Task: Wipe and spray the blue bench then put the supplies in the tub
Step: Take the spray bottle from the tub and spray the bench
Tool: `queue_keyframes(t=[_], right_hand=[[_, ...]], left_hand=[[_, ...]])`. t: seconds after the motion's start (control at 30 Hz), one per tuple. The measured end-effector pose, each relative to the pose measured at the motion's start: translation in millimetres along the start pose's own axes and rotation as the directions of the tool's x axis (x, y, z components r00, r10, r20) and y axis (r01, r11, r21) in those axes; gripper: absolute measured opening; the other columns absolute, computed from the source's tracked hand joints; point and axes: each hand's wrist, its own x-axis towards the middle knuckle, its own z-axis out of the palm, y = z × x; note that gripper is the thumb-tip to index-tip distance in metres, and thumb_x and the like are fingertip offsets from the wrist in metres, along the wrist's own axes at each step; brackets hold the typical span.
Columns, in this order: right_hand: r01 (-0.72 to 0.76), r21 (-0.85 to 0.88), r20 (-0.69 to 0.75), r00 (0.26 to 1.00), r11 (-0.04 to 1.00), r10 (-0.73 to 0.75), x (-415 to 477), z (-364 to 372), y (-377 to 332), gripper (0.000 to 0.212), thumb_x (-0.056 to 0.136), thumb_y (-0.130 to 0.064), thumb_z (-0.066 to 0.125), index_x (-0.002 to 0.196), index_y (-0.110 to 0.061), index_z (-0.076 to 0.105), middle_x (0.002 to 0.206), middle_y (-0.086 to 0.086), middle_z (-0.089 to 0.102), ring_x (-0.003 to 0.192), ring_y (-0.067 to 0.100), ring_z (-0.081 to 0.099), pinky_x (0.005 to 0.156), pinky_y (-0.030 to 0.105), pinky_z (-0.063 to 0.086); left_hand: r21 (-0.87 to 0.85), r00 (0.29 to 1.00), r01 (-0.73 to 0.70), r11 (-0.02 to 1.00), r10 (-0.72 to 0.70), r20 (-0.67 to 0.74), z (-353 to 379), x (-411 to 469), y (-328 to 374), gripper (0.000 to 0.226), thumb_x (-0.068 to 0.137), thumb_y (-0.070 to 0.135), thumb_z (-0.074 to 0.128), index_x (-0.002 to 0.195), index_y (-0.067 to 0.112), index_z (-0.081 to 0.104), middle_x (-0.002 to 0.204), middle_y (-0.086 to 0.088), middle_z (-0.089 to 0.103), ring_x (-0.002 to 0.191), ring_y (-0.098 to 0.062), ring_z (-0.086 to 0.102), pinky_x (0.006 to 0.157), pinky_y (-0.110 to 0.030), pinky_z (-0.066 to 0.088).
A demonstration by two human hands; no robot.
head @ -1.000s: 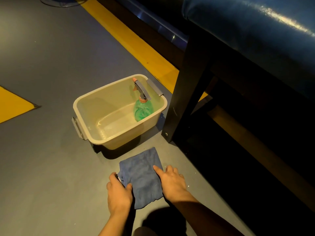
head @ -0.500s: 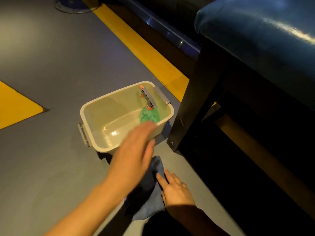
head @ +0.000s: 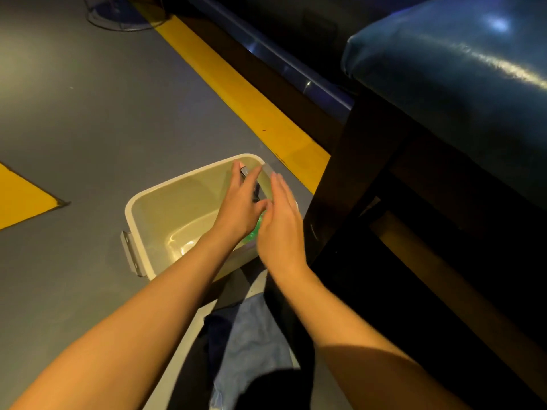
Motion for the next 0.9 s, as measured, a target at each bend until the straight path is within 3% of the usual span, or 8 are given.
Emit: queue_keyframes(t=[0.1, 0.2, 0.3, 0.43, 0.57, 0.67, 0.77, 0.9], right_hand=[[-0.08, 0.012, 0.053, 0.995, 0.997, 0.079, 34, 12, 0, 0.054, 0.097, 0.002, 0.035, 0.148, -0.013, 0.025, 0.156, 0.006, 0.029, 0.145, 0.018, 0.024, 0.113, 0.022, 0.024], [-0.149, 0.036, 0.127, 0.981, 0.988, 0.144, 46, 19, 6, 0.05, 0.097, 0.0, 0.033, 0.145, -0.013, 0.034, 0.145, 0.01, 0.047, 0.135, 0.026, 0.043, 0.109, 0.036, 0.039], [-0.201, 0.093, 0.133, 0.973, 0.975, 0.188, 50, 17, 7, 0.048, 0.097, 0.001, 0.034, 0.144, -0.012, 0.038, 0.145, 0.01, 0.047, 0.136, 0.023, 0.042, 0.107, 0.03, 0.037], [-0.194, 0.21, 0.121, 0.978, 0.958, 0.172, 46, 17, -1, 0.042, 0.099, -0.006, 0.037, 0.136, -0.019, 0.049, 0.127, 0.006, 0.061, 0.119, 0.018, 0.054, 0.091, 0.026, 0.045], [-0.105, 0.237, 0.055, 0.994, 0.966, 0.095, 41, 12, -17, 0.039, 0.098, -0.005, 0.036, 0.13, -0.017, 0.055, 0.12, 0.008, 0.063, 0.112, 0.02, 0.058, 0.093, 0.034, 0.05], [-0.013, 0.227, 0.013, 1.0, 0.974, 0.01, 35, 1, -39, 0.043, 0.098, -0.004, 0.036, 0.137, -0.016, 0.046, 0.134, 0.008, 0.054, 0.124, 0.02, 0.051, 0.1, 0.031, 0.044], [0.127, 0.232, -0.037, 0.992, 0.964, -0.122, 24, -16, -71, 0.043, 0.098, -0.003, 0.037, 0.14, -0.012, 0.043, 0.139, 0.008, 0.045, 0.126, 0.021, 0.049, 0.108, 0.035, 0.041], [0.312, 0.282, -0.117, 0.95, 0.907, -0.291, 2, -57, -113, 0.046, 0.095, 0.001, 0.041, 0.139, -0.011, 0.044, 0.134, 0.009, 0.043, 0.115, 0.015, 0.05, 0.1, 0.019, 0.043]], left_hand=[[0.016, 1.0, -0.014, 1.0, 0.014, 0.015, -1, -1, -5, 0.069, 0.091, 0.009, 0.056, 0.15, 0.017, 0.021, 0.162, -0.004, -0.009, 0.15, -0.02, 0.009, 0.115, -0.024, 0.02], [-0.104, 0.999, 0.035, 0.994, -0.031, 0.04, -2, 0, -10, 0.074, 0.09, 0.003, 0.055, 0.152, 0.016, 0.017, 0.162, 0.0, -0.01, 0.149, -0.018, 0.013, 0.117, -0.027, 0.021], [-0.278, 0.998, 0.055, 0.959, -0.041, 0.055, -3, -1, -10, 0.075, 0.091, -0.001, 0.052, 0.152, 0.017, 0.012, 0.162, 0.003, -0.008, 0.149, -0.018, 0.013, 0.12, -0.034, 0.022], [-0.302, 0.998, 0.053, 0.952, -0.043, 0.041, -6, -6, -8, 0.073, 0.093, -0.001, 0.046, 0.152, 0.024, 0.01, 0.162, 0.003, -0.005, 0.149, -0.013, 0.006, 0.115, -0.021, 0.015], [-0.382, 0.999, -0.009, 0.924, -0.006, -0.039, -20, -13, 4, 0.068, 0.096, 0.005, 0.044, 0.152, 0.025, 0.011, 0.162, 0.006, 0.005, 0.141, 0.004, 0.007, 0.116, -0.016, 0.015], [-0.484, 0.991, -0.049, 0.874, -0.016, -0.129, -39, -22, 25, 0.067, 0.096, 0.007, 0.045, 0.152, 0.028, 0.015, 0.162, 0.006, 0.009, 0.14, 0.005, 0.011, 0.118, -0.021, 0.022], [-0.589, 0.971, -0.142, 0.796, -0.004, -0.239, -66, -39, 58, 0.063, 0.095, 0.004, 0.045, 0.149, 0.027, 0.023, 0.161, 0.008, 0.016, 0.136, 0.009, 0.018, 0.106, -0.005, 0.028], [-0.661, 0.912, -0.388, 0.643, 0.166, -0.374, -106, -67, 107, 0.06, 0.09, -0.005, 0.043, 0.143, 0.024, 0.038, 0.147, 0.005, 0.046, 0.134, 0.0, 0.043, 0.108, -0.025, 0.042]])
